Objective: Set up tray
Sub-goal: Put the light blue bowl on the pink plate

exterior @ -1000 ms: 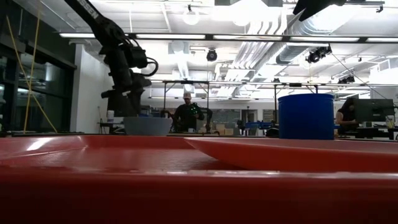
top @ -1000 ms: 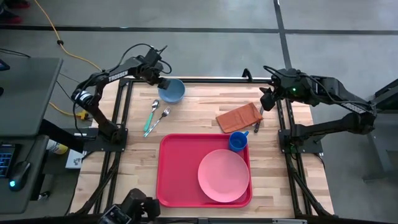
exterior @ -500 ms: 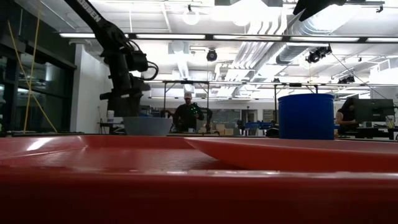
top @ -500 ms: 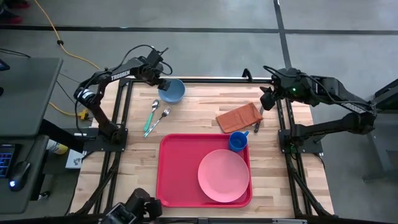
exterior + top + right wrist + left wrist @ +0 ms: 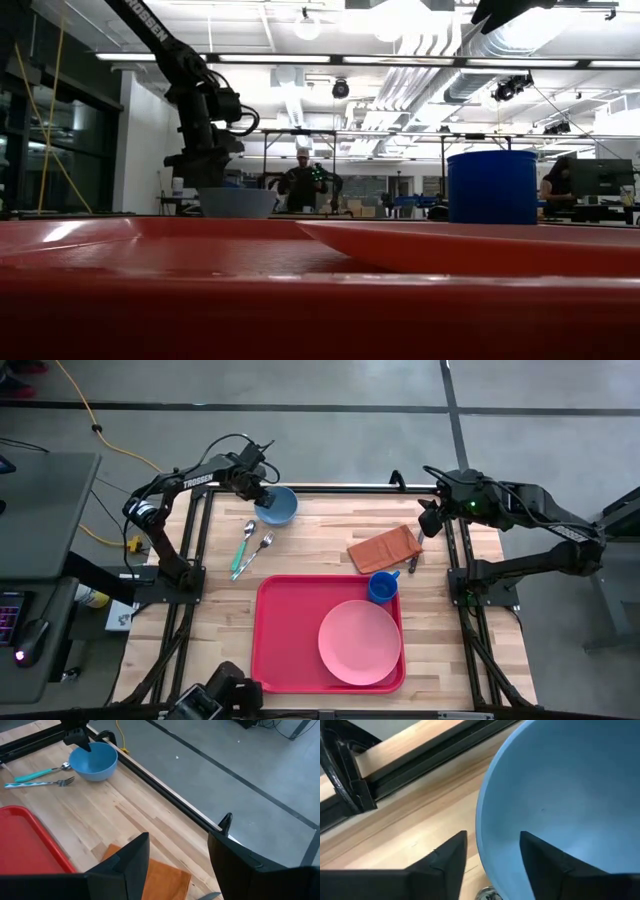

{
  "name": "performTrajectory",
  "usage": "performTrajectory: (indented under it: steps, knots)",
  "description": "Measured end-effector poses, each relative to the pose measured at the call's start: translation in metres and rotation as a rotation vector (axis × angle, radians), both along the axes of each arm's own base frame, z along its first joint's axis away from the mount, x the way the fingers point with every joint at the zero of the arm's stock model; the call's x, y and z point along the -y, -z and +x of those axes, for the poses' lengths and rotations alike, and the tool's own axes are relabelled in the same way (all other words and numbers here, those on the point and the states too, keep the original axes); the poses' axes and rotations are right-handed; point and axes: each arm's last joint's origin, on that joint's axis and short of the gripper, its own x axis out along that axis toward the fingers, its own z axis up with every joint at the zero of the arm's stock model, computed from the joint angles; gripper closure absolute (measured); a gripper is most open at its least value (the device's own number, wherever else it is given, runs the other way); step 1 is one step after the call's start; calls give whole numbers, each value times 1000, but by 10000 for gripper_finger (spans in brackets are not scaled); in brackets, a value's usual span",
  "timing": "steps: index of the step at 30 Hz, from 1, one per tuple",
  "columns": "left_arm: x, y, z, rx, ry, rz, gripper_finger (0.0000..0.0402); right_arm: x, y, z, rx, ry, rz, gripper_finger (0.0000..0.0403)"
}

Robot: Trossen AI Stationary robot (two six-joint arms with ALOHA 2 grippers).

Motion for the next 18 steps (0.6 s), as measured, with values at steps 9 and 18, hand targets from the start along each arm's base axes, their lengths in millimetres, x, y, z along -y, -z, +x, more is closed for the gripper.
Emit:
performTrajectory:
  steps: [9,18]
  knots:
    - [1,0,0,6,47,-15,319,0,0,0,2,-10,9,222]
    - [2,0,0,-1,113,-4,380,-1,0,0,1,-20,13,222]
